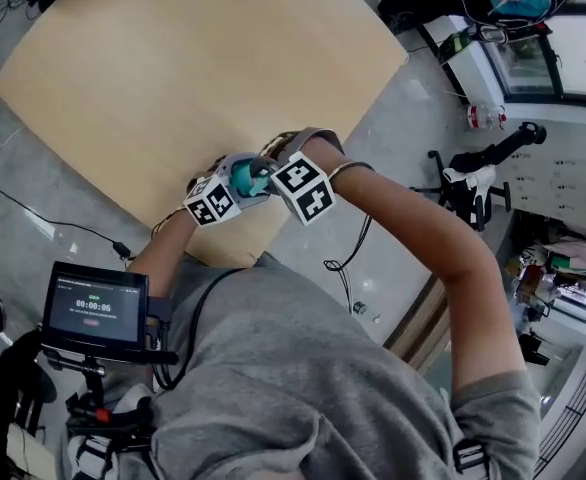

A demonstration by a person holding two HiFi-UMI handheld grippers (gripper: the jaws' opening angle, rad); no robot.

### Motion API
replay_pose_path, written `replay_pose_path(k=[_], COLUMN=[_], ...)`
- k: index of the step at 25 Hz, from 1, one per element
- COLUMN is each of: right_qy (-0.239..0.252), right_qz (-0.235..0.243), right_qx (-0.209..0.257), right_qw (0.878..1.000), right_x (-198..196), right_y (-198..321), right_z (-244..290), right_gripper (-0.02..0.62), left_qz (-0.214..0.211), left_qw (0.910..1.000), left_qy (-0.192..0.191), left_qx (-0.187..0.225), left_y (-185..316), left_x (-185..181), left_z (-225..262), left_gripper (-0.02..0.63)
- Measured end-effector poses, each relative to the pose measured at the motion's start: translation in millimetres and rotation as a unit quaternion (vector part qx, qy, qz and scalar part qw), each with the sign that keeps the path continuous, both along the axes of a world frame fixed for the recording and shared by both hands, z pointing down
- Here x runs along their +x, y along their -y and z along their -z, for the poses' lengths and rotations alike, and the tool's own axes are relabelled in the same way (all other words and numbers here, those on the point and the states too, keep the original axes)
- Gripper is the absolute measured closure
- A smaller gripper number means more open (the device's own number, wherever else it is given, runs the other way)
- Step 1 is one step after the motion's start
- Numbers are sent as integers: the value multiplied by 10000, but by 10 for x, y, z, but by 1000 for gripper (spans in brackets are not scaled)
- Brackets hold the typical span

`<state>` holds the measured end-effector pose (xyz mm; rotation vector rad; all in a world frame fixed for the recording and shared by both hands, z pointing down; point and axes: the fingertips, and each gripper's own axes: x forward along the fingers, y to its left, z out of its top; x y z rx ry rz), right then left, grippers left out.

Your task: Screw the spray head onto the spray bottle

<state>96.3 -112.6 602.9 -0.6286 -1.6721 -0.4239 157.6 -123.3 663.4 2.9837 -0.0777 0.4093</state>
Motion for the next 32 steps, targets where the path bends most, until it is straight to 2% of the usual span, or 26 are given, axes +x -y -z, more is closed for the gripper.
replay_pose_path(k=[2, 3, 4, 5, 6, 8, 9, 10, 11, 12, 13, 14, 15, 17, 19, 21, 23, 25, 28, 30, 32], right_qy=[112, 247, 440, 677, 934, 1376, 1522, 1631, 1731, 1826, 1901, 1947, 1971, 1976, 1931, 1813, 1658, 1616, 1766, 1970, 2106], right_qz=[-1084, -1722, -2473, -3325, -4229, -5854, -6445, -6893, -7237, -7490, -7648, -7722, -7742, -7716, -7628, -7496, -7314, -7078, -6582, -6082, -5310], right_qx=[-48, -32, -36, -77, -142, -169, -76, 48, 144, 199, 233, 257, 265, 243, 206, 114, 3, 4, 120, -1, -159], right_qw=[9940, 9847, 9679, 9406, 9012, 7988, 7493, 7059, 6679, 6365, 6151, 6043, 6008, 6042, 6168, 6365, 6615, 6877, 7318, 7689, 8207], right_x=[-17, -25, -22, -5, 21, 70, 86, 97, 104, 110, 114, 117, 117, 114, 108, 113, 127, 161, 205, 158, 71], right_y=[49, 78, 110, 141, 169, 213, 219, 215, 212, 218, 230, 241, 247, 250, 261, 261, 236, 202, 192, 203, 207], right_z=[0, 9, 23, 45, 74, 141, 162, 170, 172, 173, 176, 179, 179, 170, 159, 150, 164, 230, 490, 759, 1034], right_gripper=[463, 463, 464, 464, 465, 463, 463, 463, 463, 463, 463, 463, 463, 463, 463, 459, 439, 377, 360, 360, 361], left_qz=[278, 434, 588, 737, 887, 1224, 1419, 1633, 1861, 2082, 2274, 2419, 2508, 2551, 2508, 2435, 2356, 2250, 1950, 1639, 1323], left_qw=[9995, 9989, 9980, 9969, 9956, 9920, 9895, 9862, 9822, 9777, 9734, 9699, 9676, 9664, 9673, 9691, 9711, 9736, 9800, 9856, 9903], left_qy=[-89, -141, -190, -229, -256, -270, -260, -246, -233, -218, -199, -180, -164, -163, -205, -215, -200, -205, -243, -269, -295], left_qx=[-91, -129, -154, -165, -161, -121, -105, -110, -138, -174, -207, -231, -245, -266, -304, -320, -318, -326, -323, -316, -294], left_y=[43, 74, 106, 134, 156, 186, 193, 196, 204, 219, 239, 255, 264, 265, 268, 272, 276, 272, 246, 214, 182], left_x=[-9, -24, -34, -34, -25, -7, -9, -17, -30, -41, -50, -54, -56, -50, -37, -17, 6, 36, 78, 99, 113], left_z=[2, 16, 37, 63, 92, 137, 148, 150, 146, 140, 136, 132, 127, 114, 111, 113, 111, 109, 104, 102, 104], left_gripper=[229, 229, 229, 229, 229, 229, 229, 229, 229, 229, 229, 229, 229, 229, 229, 229, 229, 229, 229, 227, 227])
